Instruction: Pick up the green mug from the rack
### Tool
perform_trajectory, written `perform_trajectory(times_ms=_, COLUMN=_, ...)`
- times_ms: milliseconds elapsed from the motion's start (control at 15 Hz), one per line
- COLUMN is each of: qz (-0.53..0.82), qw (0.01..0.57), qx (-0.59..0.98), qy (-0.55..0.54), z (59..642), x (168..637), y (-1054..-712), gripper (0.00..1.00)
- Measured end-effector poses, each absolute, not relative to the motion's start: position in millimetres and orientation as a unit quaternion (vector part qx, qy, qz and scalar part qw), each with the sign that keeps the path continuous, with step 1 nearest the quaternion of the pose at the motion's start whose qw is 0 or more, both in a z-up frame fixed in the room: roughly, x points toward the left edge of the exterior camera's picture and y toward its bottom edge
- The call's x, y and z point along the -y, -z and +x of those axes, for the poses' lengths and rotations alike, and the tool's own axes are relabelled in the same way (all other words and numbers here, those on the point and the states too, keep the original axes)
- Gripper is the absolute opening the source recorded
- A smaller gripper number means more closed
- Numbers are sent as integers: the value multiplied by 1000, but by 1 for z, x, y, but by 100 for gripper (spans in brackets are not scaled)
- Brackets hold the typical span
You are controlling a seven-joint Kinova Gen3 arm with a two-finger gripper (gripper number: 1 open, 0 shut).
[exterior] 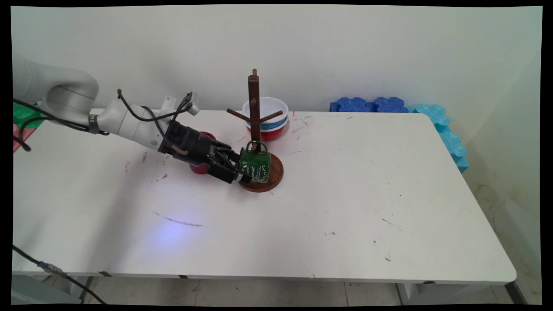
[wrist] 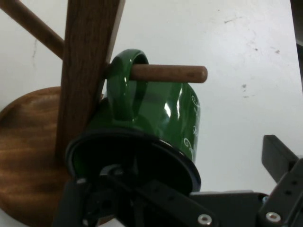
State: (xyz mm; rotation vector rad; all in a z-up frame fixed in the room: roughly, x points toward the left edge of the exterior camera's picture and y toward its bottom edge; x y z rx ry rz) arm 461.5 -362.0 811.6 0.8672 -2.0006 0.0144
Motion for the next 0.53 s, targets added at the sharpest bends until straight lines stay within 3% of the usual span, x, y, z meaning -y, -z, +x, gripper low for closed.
perform_trajectory(times_ms=67, qz=353, qw=463, qx=813, qy=-5, z=460, x=363, y=-811, gripper=100)
perform_trajectory(times_ms=133, qz=354, qw=464, qx=812, qy=-5, z=459, x=364, y=-810, gripper=0)
perform_trajectory(times_ms=533, qz=356, qw=466, qx=810, qy=-5, z=456, x=368, y=-808, gripper=0)
